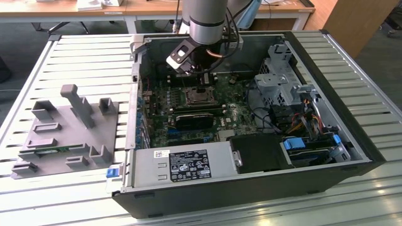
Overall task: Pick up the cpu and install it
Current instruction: 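Install the first cpu locking lever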
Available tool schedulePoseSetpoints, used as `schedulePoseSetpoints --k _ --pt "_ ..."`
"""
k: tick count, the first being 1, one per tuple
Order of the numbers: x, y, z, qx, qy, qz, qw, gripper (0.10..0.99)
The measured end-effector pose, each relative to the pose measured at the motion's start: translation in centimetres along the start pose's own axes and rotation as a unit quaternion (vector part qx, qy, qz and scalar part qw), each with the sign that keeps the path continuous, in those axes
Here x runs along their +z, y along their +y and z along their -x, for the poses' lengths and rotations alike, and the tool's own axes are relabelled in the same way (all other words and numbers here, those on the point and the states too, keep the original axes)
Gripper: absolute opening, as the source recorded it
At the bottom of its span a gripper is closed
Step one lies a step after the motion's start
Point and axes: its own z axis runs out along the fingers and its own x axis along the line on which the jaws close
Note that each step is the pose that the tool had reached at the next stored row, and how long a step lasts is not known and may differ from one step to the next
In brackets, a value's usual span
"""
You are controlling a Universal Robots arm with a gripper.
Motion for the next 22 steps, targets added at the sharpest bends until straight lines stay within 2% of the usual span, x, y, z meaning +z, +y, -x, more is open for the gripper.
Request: schedulePoseSetpoints --k 22 --pt "-0.48 -0.01 0.0 0.0 -0.0001 0.0 1.0 0.106"
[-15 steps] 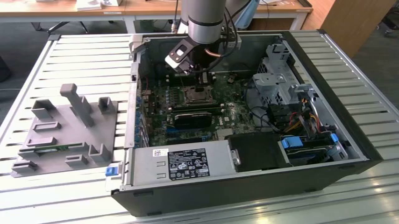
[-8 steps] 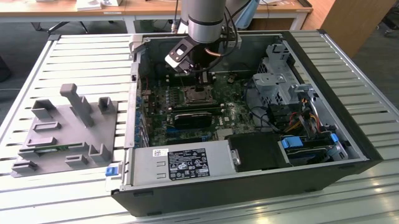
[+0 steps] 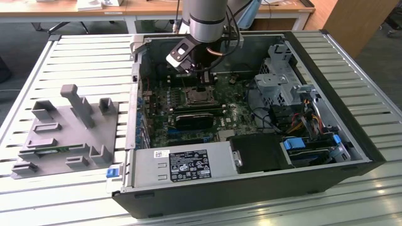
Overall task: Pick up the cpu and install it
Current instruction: 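Install the first cpu locking lever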
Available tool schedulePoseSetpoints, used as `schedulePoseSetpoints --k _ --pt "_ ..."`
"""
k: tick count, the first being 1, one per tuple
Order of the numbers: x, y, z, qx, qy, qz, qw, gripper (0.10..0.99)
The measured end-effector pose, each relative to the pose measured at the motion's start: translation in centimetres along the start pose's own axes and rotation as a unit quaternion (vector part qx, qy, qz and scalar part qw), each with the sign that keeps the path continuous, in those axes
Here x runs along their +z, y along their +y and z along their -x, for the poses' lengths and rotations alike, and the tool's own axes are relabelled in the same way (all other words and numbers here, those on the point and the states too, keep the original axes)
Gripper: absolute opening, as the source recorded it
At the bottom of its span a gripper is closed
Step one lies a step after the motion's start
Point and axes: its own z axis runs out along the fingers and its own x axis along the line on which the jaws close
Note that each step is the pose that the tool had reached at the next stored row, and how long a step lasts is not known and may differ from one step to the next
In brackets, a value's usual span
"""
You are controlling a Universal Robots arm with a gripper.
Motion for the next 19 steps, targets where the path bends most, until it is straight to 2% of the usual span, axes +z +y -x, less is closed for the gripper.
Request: schedulePoseSetpoints --k 10,14,19 --pt "-0.41 -0.01 0.0 0.0 -0.0001 0.0 1.0 0.106" --pt "-1.0 -0.01 0.01 0.0 -0.0001 0.0 1.0 0.106" --pt "-2.39 -0.03 0.01 0.0 -0.0001 0.0 1.0 0.106"
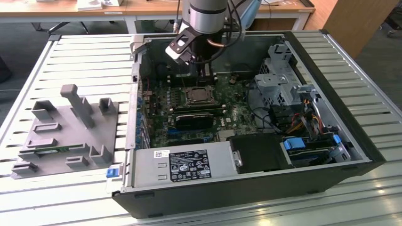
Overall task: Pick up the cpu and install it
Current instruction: 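Install the first cpu locking lever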
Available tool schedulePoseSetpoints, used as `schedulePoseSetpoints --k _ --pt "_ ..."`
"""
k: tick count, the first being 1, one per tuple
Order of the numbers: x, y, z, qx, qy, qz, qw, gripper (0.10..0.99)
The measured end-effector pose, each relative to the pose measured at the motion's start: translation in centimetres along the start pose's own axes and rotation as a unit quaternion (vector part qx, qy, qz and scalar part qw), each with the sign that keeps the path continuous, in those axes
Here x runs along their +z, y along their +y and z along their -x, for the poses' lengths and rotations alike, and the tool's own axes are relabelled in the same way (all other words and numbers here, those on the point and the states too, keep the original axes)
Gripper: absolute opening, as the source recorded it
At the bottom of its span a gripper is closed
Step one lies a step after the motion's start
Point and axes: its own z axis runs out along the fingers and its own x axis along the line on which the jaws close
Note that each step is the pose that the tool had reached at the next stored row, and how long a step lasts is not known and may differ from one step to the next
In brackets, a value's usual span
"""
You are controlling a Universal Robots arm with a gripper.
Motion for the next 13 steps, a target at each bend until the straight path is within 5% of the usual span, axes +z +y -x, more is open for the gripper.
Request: schedulePoseSetpoints --k 6,13 --pt "-1.9 -0.02 0.01 0.0 0.0001 0.0 1.0 0.106" --pt "-2.02 -0.02 0.01 0.0 0.0001 0.0001 1.0 0.106"
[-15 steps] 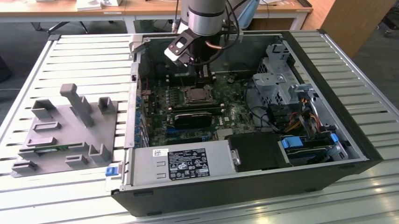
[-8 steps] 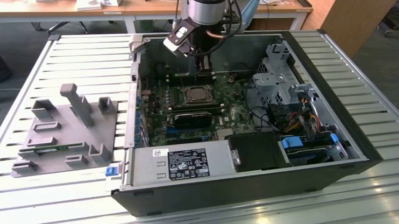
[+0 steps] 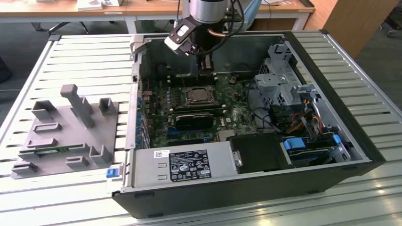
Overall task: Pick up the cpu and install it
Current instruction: 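Install the first cpu locking lever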
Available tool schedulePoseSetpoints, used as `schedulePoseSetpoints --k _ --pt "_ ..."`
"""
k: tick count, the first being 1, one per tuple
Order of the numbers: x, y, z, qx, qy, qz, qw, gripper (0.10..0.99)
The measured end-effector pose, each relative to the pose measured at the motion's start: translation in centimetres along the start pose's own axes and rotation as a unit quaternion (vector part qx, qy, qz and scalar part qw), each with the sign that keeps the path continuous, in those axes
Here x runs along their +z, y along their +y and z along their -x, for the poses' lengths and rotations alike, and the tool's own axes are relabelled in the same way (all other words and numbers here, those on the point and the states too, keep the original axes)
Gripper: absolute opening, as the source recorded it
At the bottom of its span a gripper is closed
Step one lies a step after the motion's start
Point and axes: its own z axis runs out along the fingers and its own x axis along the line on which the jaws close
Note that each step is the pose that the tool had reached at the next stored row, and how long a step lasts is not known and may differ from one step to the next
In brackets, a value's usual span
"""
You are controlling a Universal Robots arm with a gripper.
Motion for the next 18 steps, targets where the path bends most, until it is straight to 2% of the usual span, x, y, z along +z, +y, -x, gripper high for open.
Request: schedulePoseSetpoints --k 6,11,18 --pt "0.0 0.0 0.02 -0.03 -0.0004 0.0001 0.9996 0.106" --pt "0.01 0.0 0.04 -0.058 -0.0007 0.0003 0.9983 0.106" --pt "0.0 0.0 0.07 -0.085 -0.0011 0.0003 0.9964 0.106"
